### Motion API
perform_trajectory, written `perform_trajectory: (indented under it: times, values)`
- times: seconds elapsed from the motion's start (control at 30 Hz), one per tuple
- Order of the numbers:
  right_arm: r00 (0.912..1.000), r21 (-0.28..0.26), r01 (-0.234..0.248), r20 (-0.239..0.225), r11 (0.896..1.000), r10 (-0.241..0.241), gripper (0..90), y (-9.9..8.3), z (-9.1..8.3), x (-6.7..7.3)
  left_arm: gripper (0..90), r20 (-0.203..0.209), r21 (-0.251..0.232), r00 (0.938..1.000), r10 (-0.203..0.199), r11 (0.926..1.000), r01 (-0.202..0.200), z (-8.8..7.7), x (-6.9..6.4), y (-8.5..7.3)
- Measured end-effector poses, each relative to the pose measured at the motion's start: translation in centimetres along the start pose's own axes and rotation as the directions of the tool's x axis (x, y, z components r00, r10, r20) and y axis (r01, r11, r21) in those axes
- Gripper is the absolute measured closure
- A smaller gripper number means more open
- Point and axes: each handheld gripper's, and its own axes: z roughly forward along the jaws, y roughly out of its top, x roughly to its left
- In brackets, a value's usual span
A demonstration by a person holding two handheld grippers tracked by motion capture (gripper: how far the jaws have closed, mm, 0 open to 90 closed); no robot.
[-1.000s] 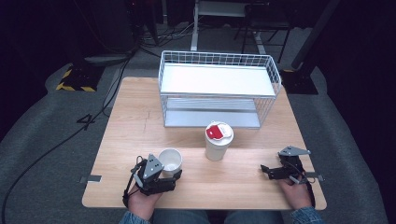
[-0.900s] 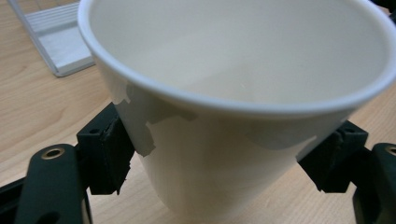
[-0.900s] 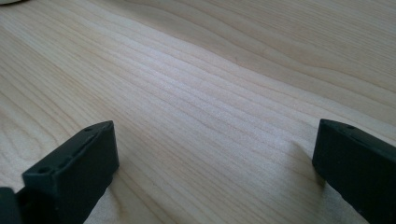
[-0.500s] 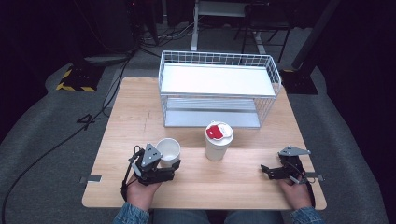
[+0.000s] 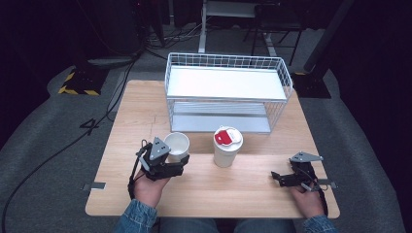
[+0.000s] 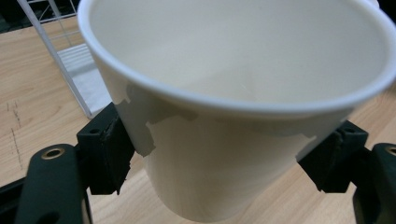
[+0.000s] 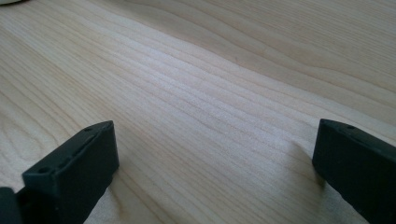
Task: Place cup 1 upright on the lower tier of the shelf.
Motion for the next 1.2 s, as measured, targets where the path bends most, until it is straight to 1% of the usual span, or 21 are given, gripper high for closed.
perform_trajectory:
  times: [0.03,0.13,0.23,0.3,0.33,0.37,0.47,0.53,0.6,0.63,0.67,0.7,0.77,0.87,0.93,0.97,1.03,1.07,1.1,1.2]
  values:
    - [1.0,0.0,0.0,0.0,1.0,0.0,0.3,0.0,0.0,0.0,22.1,-0.001,-0.002,1.0,0.002,1.0,-0.002,0.1,0.1,0.2]
    - [1.0,0.0,0.0,0.0,1.0,0.0,0.4,0.0,0.0,0.0,22.1,-0.006,-0.003,0.9997,0.023,0.9997,-0.023,0.5,0.4,0.9]
    - [1.0,0.0,0.0,0.0,1.0,0.0,0.4,0.0,0.0,0.0,22.1,-0.01,-0.009,0.9997,0.023,0.9997,-0.024,1.0,0.6,1.7]
    - [1.0,0.0,0.0,0.0,1.0,0.0,0.4,0.0,0.0,0.0,22.1,-0.011,-0.02,0.9993,0.035,0.9992,-0.035,1.3,0.9,2.0]
    - [1.0,0.0,-0.001,0.0,1.0,0.001,0.3,0.0,0.0,0.0,22.1,-0.007,-0.022,0.9995,0.031,0.9993,-0.031,1.5,0.9,2.2]
    - [1.0,0.0,-0.001,0.001,1.0,0.001,0.4,0.0,0.0,0.0,22.1,-0.008,-0.018,0.9994,0.034,0.9993,-0.034,1.7,1.0,2.4]
    - [1.0,0.001,0.0,0.0,1.0,0.0,0.4,0.0,0.0,0.0,22.1,-0.01,-0.025,0.9993,0.037,0.999,-0.037,2.4,1.2,2.7]
    - [1.0,0.001,0.0,0.0,1.0,0.0,0.3,0.0,0.0,0.0,22.1,-0.014,-0.021,0.9985,0.053,0.9984,-0.053,2.9,1.3,3.0]
    - [1.0,0.001,0.0,0.0,1.0,0.0,0.4,0.0,0.0,0.0,22.1,-0.02,-0.023,0.9981,0.059,0.998,-0.059,3.4,1.4,3.2]
    - [1.0,0.001,0.0,0.0,1.0,0.0,0.4,0.0,0.0,0.0,22.1,-0.023,-0.031,0.9979,0.061,0.9976,-0.062,3.6,1.5,3.3]
    - [1.0,0.0,-0.003,0.001,1.0,0.003,0.4,0.0,0.0,0.0,22.1,-0.023,-0.031,0.9979,0.061,0.9976,-0.062,3.6,1.5,3.3]
    - [1.0,0.0,-0.003,0.001,1.0,0.003,0.4,0.0,0.0,0.0,22.1,-0.029,-0.041,0.9979,0.058,0.9974,-0.059,4.0,1.6,3.4]
    - [1.0,0.0,-0.003,0.001,1.0,0.003,0.4,0.0,0.0,0.0,22.1,-0.032,-0.04,0.9978,0.057,0.9975,-0.058,4.5,1.7,3.5]
    - [1.0,0.0,-0.003,0.001,1.0,0.003,0.4,0.0,0.0,0.0,22.1,-0.052,-0.042,0.9961,0.071,0.9965,-0.073,5.1,2.1,3.7]
    - [1.0,0.0,-0.003,0.001,1.0,0.003,0.4,0.0,0.0,0.0,22.0,-0.055,-0.053,0.9964,0.065,0.9963,-0.068,5.4,2.4,3.9]
    - [1.0,0.0,-0.003,0.001,1.0,0.003,0.4,0.0,0.0,0.0,22.1,-0.053,-0.059,0.9971,0.054,0.9966,-0.057,5.6,2.5,4.0]
    - [1.0,0.0,-0.003,0.001,1.0,0.003,0.3,0.0,0.0,0.0,22.0,-0.064,-0.071,0.9964,0.055,0.9957,-0.06,6.0,2.7,4.2]
    - [1.0,0.0,-0.003,0.001,1.0,0.003,0.3,0.0,0.0,0.0,22.1,-0.064,-0.071,0.9964,0.055,0.9957,-0.06,6.0,2.7,4.2]
    - [1.0,0.0,-0.003,0.001,1.0,0.003,0.4,0.0,0.0,0.0,22.1,-0.053,-0.078,0.9972,0.053,0.9953,-0.057,6.4,3.0,4.3]
    - [1.0,0.0,-0.003,0.001,1.0,0.003,0.4,0.0,0.0,0.0,22.1,-0.035,-0.073,0.9993,0.015,0.9972,-0.017,7.2,3.8,4.2]
